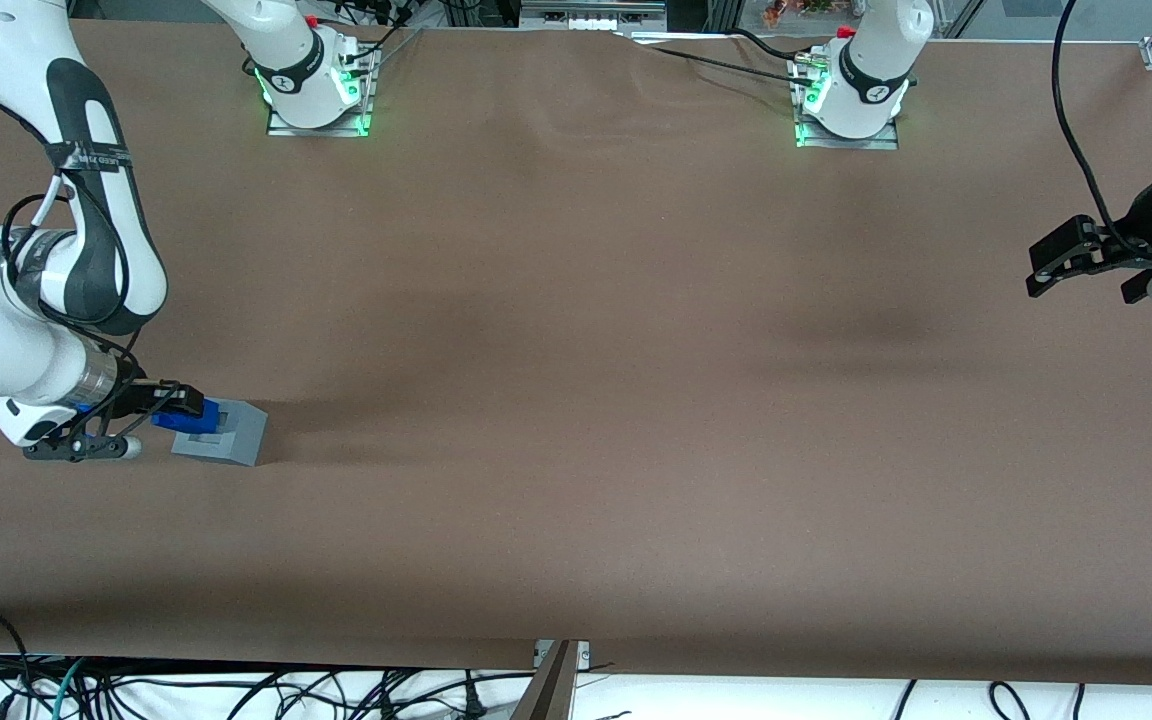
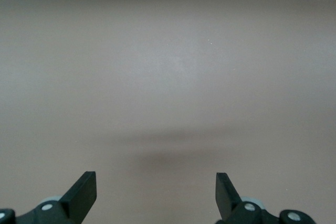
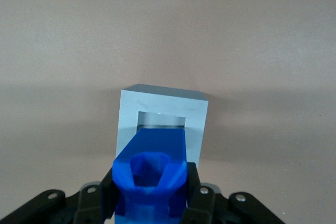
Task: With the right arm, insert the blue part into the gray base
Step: 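Lower the blue part into the gray base's square hole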
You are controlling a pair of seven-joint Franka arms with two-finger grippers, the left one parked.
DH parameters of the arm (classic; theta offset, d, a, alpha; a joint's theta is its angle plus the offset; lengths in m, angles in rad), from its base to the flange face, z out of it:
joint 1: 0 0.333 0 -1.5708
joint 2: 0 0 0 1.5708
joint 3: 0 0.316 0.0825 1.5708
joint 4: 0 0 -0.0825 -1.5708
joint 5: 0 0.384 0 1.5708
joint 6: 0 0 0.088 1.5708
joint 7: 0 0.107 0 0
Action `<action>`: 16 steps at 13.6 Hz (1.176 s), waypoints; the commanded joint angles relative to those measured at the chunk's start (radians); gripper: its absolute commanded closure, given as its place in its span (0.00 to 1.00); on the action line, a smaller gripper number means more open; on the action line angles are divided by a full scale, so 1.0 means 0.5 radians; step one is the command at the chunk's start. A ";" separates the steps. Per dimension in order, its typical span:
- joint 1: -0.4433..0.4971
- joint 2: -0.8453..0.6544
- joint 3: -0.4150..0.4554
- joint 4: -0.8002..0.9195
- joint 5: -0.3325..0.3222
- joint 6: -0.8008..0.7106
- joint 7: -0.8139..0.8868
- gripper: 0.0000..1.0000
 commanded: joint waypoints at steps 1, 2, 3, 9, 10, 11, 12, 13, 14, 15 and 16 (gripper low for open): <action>-0.002 0.011 -0.002 -0.021 0.013 0.065 0.024 0.88; -0.002 0.020 -0.002 -0.021 0.013 0.068 0.024 0.88; -0.002 0.026 -0.002 -0.018 0.013 0.068 0.024 0.88; 0.001 0.039 -0.002 -0.018 0.010 0.108 0.064 0.88; 0.001 0.048 -0.002 -0.015 0.010 0.126 0.064 0.88; 0.001 0.057 -0.002 -0.015 0.013 0.126 0.067 0.88; 0.001 0.057 0.001 -0.011 0.010 0.126 0.082 0.88; 0.001 0.057 0.001 -0.011 0.010 0.126 0.095 0.88; 0.004 0.057 0.001 -0.011 0.010 0.126 0.098 0.88; 0.004 0.057 0.001 -0.011 0.007 0.126 0.113 0.88; 0.010 0.057 0.001 -0.008 0.004 0.126 0.134 0.88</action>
